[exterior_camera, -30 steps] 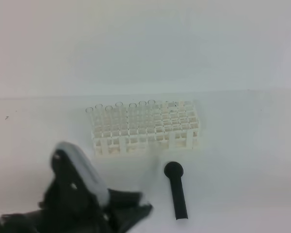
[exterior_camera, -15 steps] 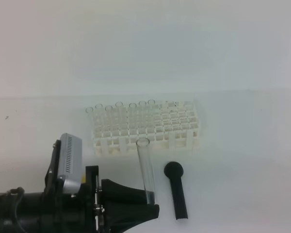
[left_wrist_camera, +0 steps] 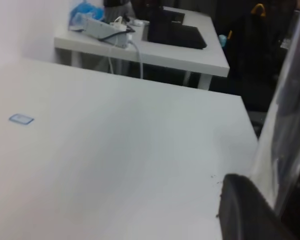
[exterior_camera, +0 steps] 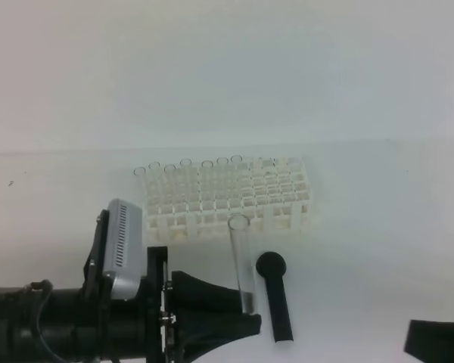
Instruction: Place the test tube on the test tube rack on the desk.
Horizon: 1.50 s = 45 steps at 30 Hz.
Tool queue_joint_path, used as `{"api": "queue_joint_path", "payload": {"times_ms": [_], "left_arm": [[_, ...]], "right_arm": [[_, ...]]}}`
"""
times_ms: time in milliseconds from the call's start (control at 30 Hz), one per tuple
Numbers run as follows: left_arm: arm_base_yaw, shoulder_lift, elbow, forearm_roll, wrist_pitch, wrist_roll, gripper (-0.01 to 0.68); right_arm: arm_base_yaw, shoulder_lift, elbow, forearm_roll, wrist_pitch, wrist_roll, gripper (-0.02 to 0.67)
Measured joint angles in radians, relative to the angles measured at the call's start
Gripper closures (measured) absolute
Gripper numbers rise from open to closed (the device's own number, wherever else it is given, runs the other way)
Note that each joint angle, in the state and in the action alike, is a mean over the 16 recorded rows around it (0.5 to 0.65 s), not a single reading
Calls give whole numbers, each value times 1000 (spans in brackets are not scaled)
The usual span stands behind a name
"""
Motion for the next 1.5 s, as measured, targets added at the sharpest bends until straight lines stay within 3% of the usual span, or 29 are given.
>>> {"api": "queue_joint_path", "payload": {"times_ms": [167, 367, 800, 933, 1267, 1500], "left_arm": [[-28, -2, -12, -25, 32, -11, 611], [-60, -5, -13, -35, 64, -37, 646], [-80, -5, -13, 27, 29, -58, 652], [-80, -5, -13, 29, 27, -63, 652], [-80, -6, -13, 28, 36, -80, 666], [-80, -3, -14, 29, 15, -82, 625]], "right_arm": [[15, 126, -17, 88, 100, -133, 648], [18, 268, -92, 100, 200, -187, 606], [42, 499, -328, -14, 293, -127, 316], [58, 554, -371, -13, 300, -114, 256], [107, 645, -439, 27, 298, -129, 231], [149, 675, -467, 55, 293, -147, 231]]}}
